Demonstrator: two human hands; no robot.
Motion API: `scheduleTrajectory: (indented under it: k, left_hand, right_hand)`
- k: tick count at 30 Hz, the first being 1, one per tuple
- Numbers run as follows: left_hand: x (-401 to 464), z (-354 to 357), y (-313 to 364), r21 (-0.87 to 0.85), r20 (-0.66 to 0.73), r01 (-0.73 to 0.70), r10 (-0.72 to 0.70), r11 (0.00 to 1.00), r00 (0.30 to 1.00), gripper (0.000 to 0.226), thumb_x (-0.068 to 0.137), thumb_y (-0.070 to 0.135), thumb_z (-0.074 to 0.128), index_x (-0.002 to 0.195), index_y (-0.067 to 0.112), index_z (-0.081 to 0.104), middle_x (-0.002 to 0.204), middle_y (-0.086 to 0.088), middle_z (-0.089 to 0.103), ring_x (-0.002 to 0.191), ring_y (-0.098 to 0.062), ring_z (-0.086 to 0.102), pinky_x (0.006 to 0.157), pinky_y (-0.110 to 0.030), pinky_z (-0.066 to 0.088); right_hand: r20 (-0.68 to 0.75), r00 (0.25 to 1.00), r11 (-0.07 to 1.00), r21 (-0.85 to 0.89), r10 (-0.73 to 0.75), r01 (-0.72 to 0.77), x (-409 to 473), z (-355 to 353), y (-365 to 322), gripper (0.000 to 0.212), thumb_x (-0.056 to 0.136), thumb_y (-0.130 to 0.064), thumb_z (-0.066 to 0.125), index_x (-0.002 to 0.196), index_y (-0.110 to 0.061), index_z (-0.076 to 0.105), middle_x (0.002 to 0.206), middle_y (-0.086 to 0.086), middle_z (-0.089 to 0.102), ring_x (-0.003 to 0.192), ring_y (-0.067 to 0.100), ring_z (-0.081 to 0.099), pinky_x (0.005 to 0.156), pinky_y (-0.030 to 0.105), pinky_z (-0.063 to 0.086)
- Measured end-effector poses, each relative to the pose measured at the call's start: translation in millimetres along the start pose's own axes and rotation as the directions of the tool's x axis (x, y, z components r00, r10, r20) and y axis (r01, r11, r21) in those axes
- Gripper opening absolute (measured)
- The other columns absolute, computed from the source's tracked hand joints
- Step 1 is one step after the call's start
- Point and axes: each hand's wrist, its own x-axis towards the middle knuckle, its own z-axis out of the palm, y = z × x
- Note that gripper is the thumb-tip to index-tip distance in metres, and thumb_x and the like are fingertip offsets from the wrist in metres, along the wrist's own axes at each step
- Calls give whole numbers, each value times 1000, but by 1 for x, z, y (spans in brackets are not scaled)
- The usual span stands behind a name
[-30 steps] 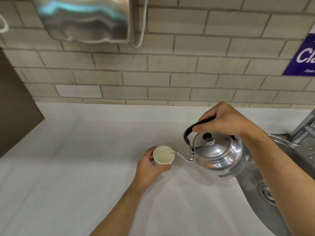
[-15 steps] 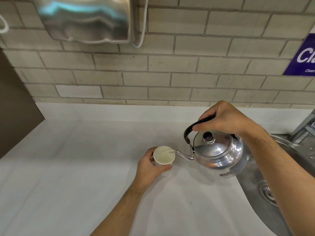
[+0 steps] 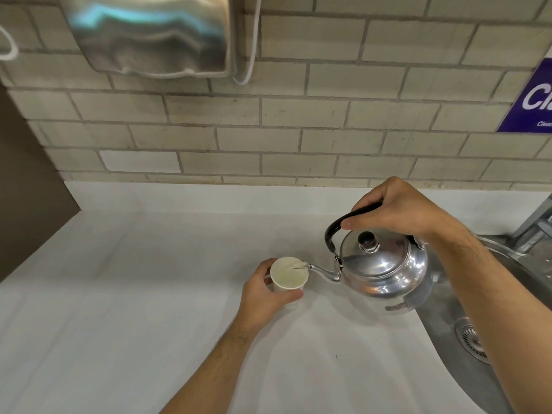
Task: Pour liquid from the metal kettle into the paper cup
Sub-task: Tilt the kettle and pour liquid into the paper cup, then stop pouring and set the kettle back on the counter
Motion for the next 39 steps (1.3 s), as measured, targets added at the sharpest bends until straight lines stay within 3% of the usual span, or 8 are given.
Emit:
scheduleTrajectory:
  k: [5,8,14,18,22,29,35,39]
  left_hand:
    - [0,-1,2,3,19,22,-22,1000,1000,62,52,25,94,102,44,62,98,32,69,93,13,62,72,-12,48]
    - [0,-2,2,2,10,34,-34,999,999,63,53,23,94,104,42,62,102,24,71,96,9,63,76,-15,49]
    - [0,-3,2,14,3,34,-34,999,999,61,55,21,94,102,43,62,102,22,69,91,15,61,74,-14,49]
    - [0,-4,2,2,5,48,-48,999,999,61,54,23,94,103,43,63,101,23,70,95,9,63,81,-20,51]
    - [0,-4,4,2,3,50,-50,999,999,60,54,23,94,103,40,65,103,19,71,98,1,65,84,-25,53]
    - [-1,-6,11,36,18,56,-57,998,998,61,55,20,93,106,35,64,109,12,71,104,-10,65,90,-35,56]
    - [0,-16,17,112,133,116,-131,987,982,73,62,8,90,126,25,58,119,3,66,107,-17,65,89,-35,56]
    - [4,-29,22,281,177,121,-175,952,969,71,67,-3,80,130,20,57,122,-3,63,100,-19,63,75,-30,58]
  right_hand:
    - [-14,1000,993,122,9,-7,-1,2,23,16,60,-34,95,73,-27,88,72,-3,84,66,0,75,64,15,55]
    - [-51,998,977,214,38,-26,-1,6,40,16,60,-31,97,72,-24,88,69,-3,83,57,-2,71,55,8,50]
    - [-203,961,888,454,186,-75,-1,14,70,49,39,-56,98,75,-24,88,67,-7,81,41,-4,58,40,14,40]
    - [-297,919,835,548,261,-60,4,28,80,16,58,-31,99,68,-27,87,65,-11,81,44,-5,64,46,13,45]
    - [-366,888,809,587,280,-13,13,45,88,13,67,-21,98,64,-27,86,64,-11,81,56,-2,72,50,9,50]
    - [-449,828,808,589,337,-9,37,62,89,13,69,-23,97,70,-24,84,70,-9,82,82,19,77,78,26,55]
    - [-462,838,878,477,290,-40,40,66,92,15,75,-28,94,71,-32,80,61,-24,77,78,13,73,72,22,51]
    - [-476,863,959,282,169,-32,40,60,91,3,85,-33,83,85,-32,80,71,-16,76,78,5,70,63,9,45]
